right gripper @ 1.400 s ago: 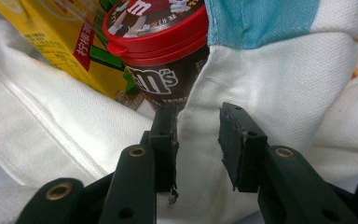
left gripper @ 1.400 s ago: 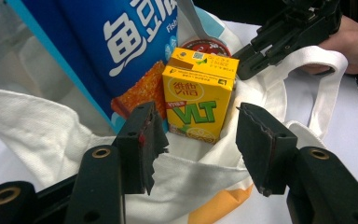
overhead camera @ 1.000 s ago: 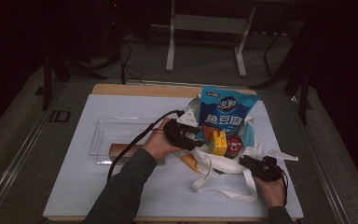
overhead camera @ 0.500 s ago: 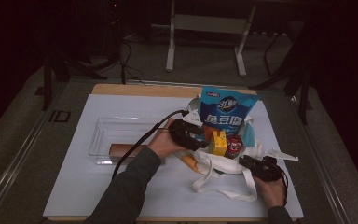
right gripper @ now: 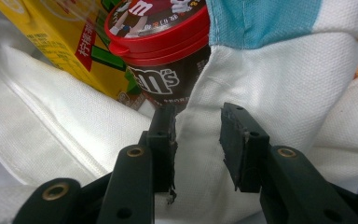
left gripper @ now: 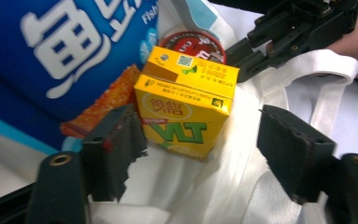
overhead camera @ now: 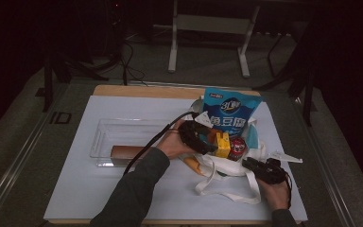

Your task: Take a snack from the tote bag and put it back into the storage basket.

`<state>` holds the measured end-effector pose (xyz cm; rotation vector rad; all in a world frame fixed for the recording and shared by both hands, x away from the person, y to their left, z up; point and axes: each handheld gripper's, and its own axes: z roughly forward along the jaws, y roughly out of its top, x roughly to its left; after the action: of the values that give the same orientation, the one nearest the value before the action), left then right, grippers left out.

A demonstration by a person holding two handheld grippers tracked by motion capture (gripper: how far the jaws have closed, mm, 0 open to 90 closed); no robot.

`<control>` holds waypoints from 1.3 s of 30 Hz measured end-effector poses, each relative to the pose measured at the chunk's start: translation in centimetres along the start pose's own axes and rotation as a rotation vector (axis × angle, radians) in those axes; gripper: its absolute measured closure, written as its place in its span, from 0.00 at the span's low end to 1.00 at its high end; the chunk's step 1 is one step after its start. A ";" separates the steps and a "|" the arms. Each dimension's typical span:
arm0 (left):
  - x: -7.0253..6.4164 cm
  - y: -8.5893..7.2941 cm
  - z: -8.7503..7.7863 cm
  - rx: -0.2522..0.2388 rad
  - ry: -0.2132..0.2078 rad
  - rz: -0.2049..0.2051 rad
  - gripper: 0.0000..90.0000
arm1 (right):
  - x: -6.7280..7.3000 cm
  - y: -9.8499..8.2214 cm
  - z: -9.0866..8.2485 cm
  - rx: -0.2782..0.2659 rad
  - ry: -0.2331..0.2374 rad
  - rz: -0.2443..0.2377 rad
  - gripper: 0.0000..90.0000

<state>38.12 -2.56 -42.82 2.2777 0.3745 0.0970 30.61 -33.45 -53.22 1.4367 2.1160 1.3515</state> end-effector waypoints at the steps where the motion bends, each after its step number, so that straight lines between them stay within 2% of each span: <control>1: 0.0 0.0 0.1 0.007 0.010 0.005 0.31 | 0.0 0.0 0.0 0.000 0.000 0.000 0.73; 8: -0.1 0.4 0.9 0.013 0.004 0.022 0.27 | 0.0 0.0 0.0 -0.001 0.002 0.000 0.73; 16: -0.1 0.8 2.0 0.030 0.033 0.026 0.20 | 0.0 0.0 0.0 0.000 0.003 0.000 0.72; 19: 0.0 0.8 2.4 0.034 0.034 0.026 0.19 | 0.0 0.0 0.0 0.001 0.004 0.003 0.72; 20: 0.1 0.8 2.5 0.030 0.020 0.021 0.20 | 0.0 0.0 0.0 0.001 0.004 0.003 0.72; 22: 0.0 0.9 2.8 0.034 0.034 0.030 0.20 | 0.0 0.0 0.0 0.001 0.005 0.003 0.72; 27: 0.2 1.0 3.4 0.034 0.029 0.038 0.19 | 0.0 0.0 0.0 0.001 0.005 0.002 0.72; 32: 0.2 1.1 4.2 0.054 0.040 0.049 0.19 | 0.0 0.0 0.0 0.001 0.006 0.002 0.72; 35: 0.2 1.2 4.7 0.052 0.038 0.051 0.20 | 0.0 0.0 0.0 0.002 0.006 0.002 0.72; 39: 0.2 1.4 5.5 0.073 0.029 0.064 0.20 | 0.0 0.0 0.0 0.002 0.006 0.001 0.72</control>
<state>39.67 -7.31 -45.52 2.3630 0.3255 0.1519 30.60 -33.47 -53.19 1.4359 2.1217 1.3558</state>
